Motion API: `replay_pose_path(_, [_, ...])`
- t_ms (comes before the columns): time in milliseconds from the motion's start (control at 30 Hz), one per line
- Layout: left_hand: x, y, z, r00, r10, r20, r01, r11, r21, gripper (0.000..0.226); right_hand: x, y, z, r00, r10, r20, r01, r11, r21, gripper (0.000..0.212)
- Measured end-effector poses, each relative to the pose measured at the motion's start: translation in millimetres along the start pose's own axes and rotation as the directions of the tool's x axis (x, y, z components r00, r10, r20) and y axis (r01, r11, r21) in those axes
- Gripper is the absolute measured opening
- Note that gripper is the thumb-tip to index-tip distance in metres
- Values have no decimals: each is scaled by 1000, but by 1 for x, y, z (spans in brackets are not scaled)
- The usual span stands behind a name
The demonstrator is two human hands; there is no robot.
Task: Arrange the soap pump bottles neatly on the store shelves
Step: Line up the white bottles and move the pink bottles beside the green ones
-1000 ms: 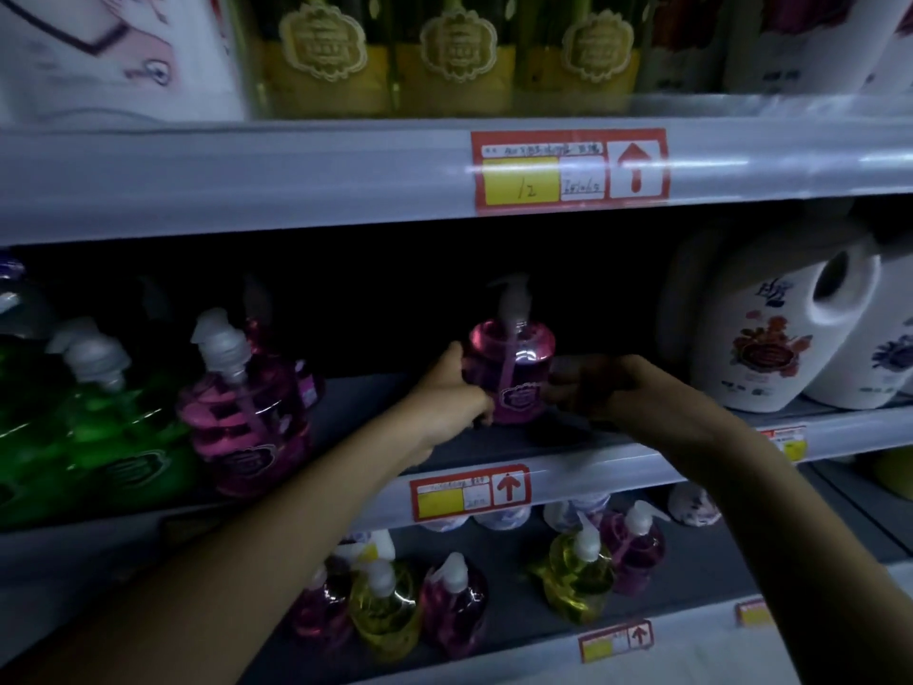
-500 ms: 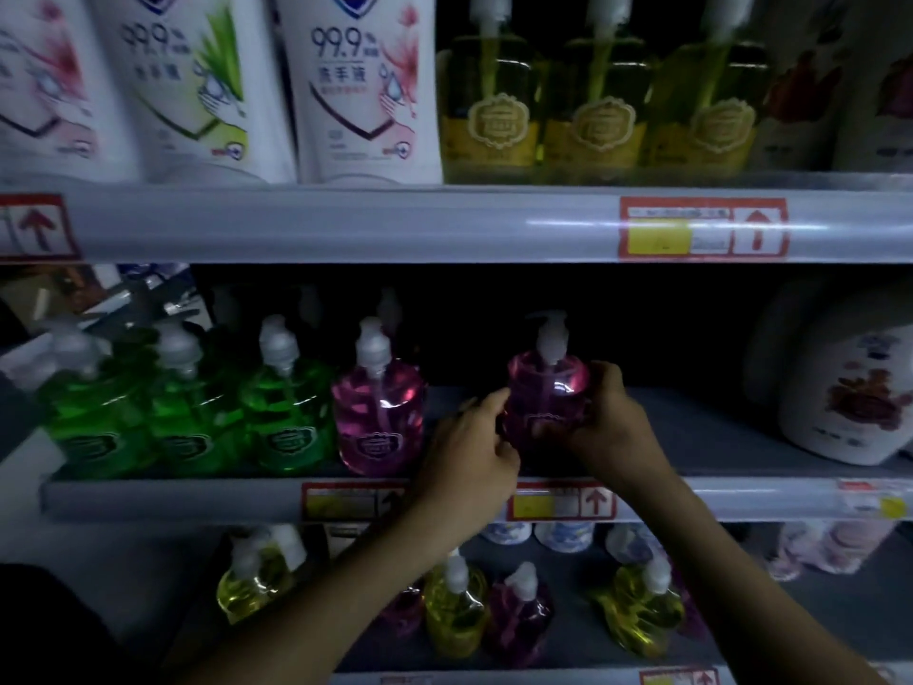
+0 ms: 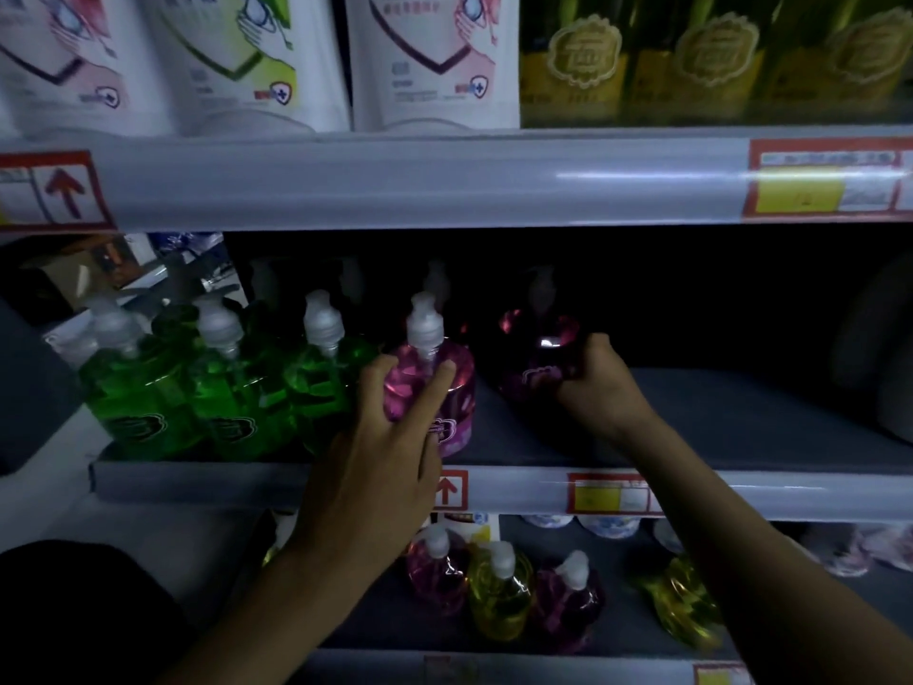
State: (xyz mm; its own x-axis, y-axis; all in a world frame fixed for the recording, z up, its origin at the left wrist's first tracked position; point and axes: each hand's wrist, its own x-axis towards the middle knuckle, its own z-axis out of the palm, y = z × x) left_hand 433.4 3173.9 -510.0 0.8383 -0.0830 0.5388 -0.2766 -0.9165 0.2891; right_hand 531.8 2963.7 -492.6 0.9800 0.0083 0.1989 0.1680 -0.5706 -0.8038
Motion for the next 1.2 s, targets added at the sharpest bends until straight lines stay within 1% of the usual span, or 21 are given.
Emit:
replay_pose_path(67, [-1, -3, 2, 1000, 20, -14, -20, 1000, -3, 73, 6, 2, 7, 999, -17, 30, 17, 1000, -11, 31])
replay_pose_path(200, [-2, -6, 0, 1000, 31, 5, -31, 999, -17, 75, 13, 4, 18, 997, -36, 71, 38, 999, -23, 22])
replay_pose_path(367, [-5, -9, 1, 998, 54, 40, -53, 998, -41, 80, 21, 5, 20, 997, -18, 74, 27, 993, -112, 21])
replay_pose_path(400, [-6, -10, 1, 997, 60, 52, -57, 996, -62, 81, 21, 3, 20, 998, -12, 64, 22, 987, -158, 22])
replay_pose_path(467, [-10, -13, -1, 996, 82, 47, -76, 990, -117, 79, 15, 0, 21, 1000, -27, -10, 23, 964, -263, 32])
replay_pose_path(533, [-21, -21, -5, 994, 105, -15, -106, 981, -164, 64, -4, -7, 20, 986, -89, -139, 38, 941, -337, 38])
replay_pose_path(600, [-38, -30, -6, 985, 160, -72, -169, 973, -158, 39, -36, -17, 17, 946, -215, -243, 112, 918, -379, 29])
replay_pose_path(633, [-48, -36, -3, 979, 191, -65, -198, 970, -139, 28, -54, -23, 15, 920, -285, -268, 161, 901, -404, 22])
replay_pose_path(667, [-58, -40, 2, 977, 211, -22, -212, 970, -120, 23, -73, -29, 16, 905, -327, -273, 199, 891, -409, 16])
replay_pose_path(700, [-67, -46, 9, 976, 210, 50, -204, 973, -107, 21, -90, -29, 20, 903, -340, -261, 222, 892, -393, 11])
replay_pose_path(733, [-74, -50, 17, 973, 181, 145, -166, 980, -110, 21, -106, -29, 26, 919, -318, -232, 220, 904, -367, 8])
replay_pose_path(800, [-85, -59, 34, 936, 51, 347, -11, 993, -115, 18, -136, -22, 49, 970, -212, -118, 165, 934, -318, 5])
replay_pose_path(867, [-90, -71, 53, 868, -109, 485, 171, 982, -85, 15, -158, -9, 78, 993, -77, 87, 102, 933, -346, 7])
replay_pose_path(900, [-92, -78, 62, 828, -181, 531, 259, 963, -77, 14, -164, -2, 94, 980, -1, 198, 79, 919, -385, 11])
replay_pose_path(933, [-94, -85, 71, 789, -235, 568, 333, 940, -74, 15, -167, 6, 108, 950, 80, 301, 59, 903, -425, 17])
replay_pose_path(967, [-97, -93, 80, 752, -275, 600, 390, 918, -68, 16, -166, 16, 121, 915, 138, 380, 50, 894, -444, 23])
replay_pose_path(1000, [-100, -100, 88, 723, -299, 623, 427, 902, -62, 18, -163, 24, 131, 884, 183, 429, 41, 886, -462, 27])
replay_pose_path(1067, [-106, -114, 104, 673, -334, 660, 490, 870, -60, 18, -150, 36, 146, 852, 241, 465, 27, 866, -500, 28])
replay_pose_path(1100, [-108, -119, 110, 641, -353, 682, 525, 850, -54, 20, -142, 40, 151, 852, 253, 458, 17, 861, -508, 28])
replay_pose_path(1167, [-112, -128, 123, 584, -389, 713, 574, 819, -23, 38, -124, 43, 161, 872, 263, 412, -36, 875, -483, 33])
replay_pose_path(1200, [-114, -132, 130, 570, -396, 720, 588, 808, -21, 46, -116, 42, 167, 882, 264, 390, -58, 882, -467, 38])
